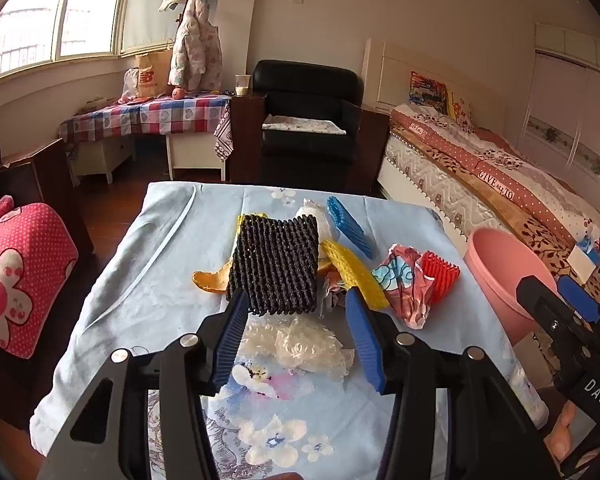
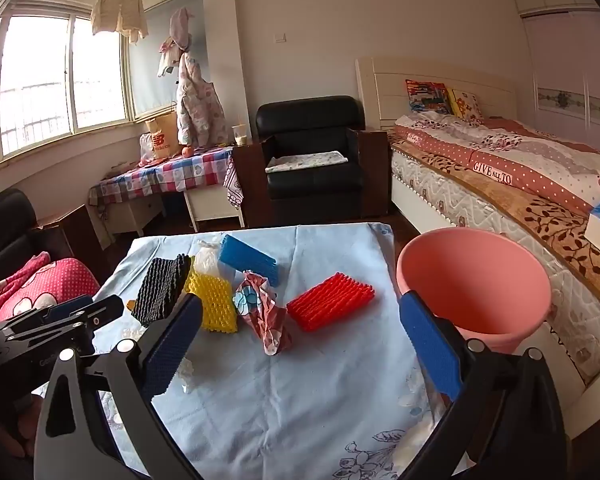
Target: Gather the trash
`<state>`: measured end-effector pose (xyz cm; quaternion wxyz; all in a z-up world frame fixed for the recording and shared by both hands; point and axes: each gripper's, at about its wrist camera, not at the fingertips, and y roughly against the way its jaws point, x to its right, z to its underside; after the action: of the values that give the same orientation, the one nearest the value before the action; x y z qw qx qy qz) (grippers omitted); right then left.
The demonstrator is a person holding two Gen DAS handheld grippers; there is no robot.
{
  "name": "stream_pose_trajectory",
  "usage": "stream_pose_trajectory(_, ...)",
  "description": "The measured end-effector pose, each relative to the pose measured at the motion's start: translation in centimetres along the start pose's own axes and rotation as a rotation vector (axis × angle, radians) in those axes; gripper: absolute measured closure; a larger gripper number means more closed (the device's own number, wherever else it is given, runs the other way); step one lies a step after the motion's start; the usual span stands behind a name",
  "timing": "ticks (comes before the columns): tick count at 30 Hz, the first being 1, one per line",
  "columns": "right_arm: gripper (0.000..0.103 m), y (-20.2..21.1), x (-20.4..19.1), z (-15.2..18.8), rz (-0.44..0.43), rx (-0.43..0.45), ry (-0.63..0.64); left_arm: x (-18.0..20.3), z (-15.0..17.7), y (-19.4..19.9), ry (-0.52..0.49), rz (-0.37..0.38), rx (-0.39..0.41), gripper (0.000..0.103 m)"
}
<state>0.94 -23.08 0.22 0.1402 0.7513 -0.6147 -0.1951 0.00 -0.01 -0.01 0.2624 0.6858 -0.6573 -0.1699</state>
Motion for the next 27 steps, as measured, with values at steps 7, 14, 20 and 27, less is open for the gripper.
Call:
stream_pose_trajectory(7,0.004,-0.19,-0.1,0.07,0.007,-0.006,0.008,-0.02,-0.01,0.0,0.003,0.0,-0.002,0.053)
stream_pose_trajectory(14,0.004,-0.54,0.24,0.38,0.009,-0.012,0.002,-0.04,0.0,-0.02,0.004,0.0,-0.005,0.053)
stream_pose_trajectory(20,0.004,-0.65,0.32,0.29,0.013,-0.019,-0.006,-0.04,-0.01,-0.02,0.005,0.0,-0.006,0.053)
stream_pose_trajectory(27,0.004,-0.7,0.36,0.19,0.016,-0.022,-0.008,-0.04,-0.02,-0.02,0.005,-0.001,-0.008,0.053)
